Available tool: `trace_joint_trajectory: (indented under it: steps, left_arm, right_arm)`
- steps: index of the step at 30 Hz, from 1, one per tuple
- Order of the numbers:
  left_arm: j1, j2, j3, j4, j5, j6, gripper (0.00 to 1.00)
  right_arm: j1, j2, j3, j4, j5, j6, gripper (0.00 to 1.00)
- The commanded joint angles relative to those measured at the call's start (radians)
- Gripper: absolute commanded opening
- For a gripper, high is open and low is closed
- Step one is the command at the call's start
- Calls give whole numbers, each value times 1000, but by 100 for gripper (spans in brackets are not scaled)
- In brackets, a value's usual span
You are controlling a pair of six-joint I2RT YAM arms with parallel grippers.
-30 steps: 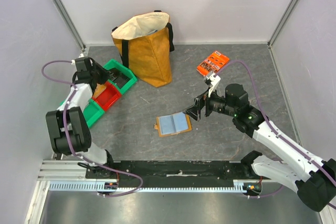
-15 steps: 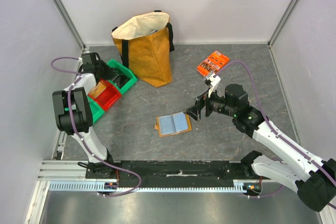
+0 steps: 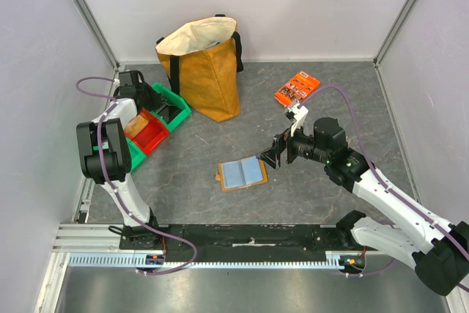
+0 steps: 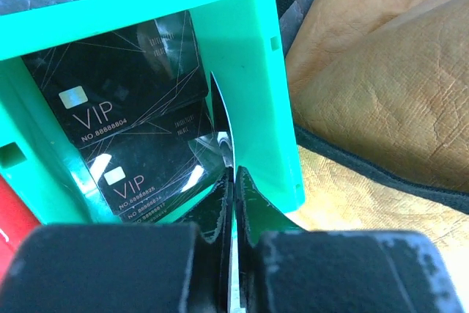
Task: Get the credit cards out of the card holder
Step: Place the credit card in the storage box.
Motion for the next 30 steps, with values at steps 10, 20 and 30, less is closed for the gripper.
trace_joint_trajectory:
  steps: [10, 20, 30]
  left_arm:
    - [6, -9, 36, -70, 67, 18, 2]
    - [21, 43, 86, -129, 107, 57, 4]
    - [23, 26, 149, -191, 58, 132, 42]
  right_arm:
    - [-3, -34, 4, -16, 32, -7, 98]
    - [-3, -17, 4, -13, 36, -16, 98]
    - [-3, -28, 6, -23, 44, -14, 98]
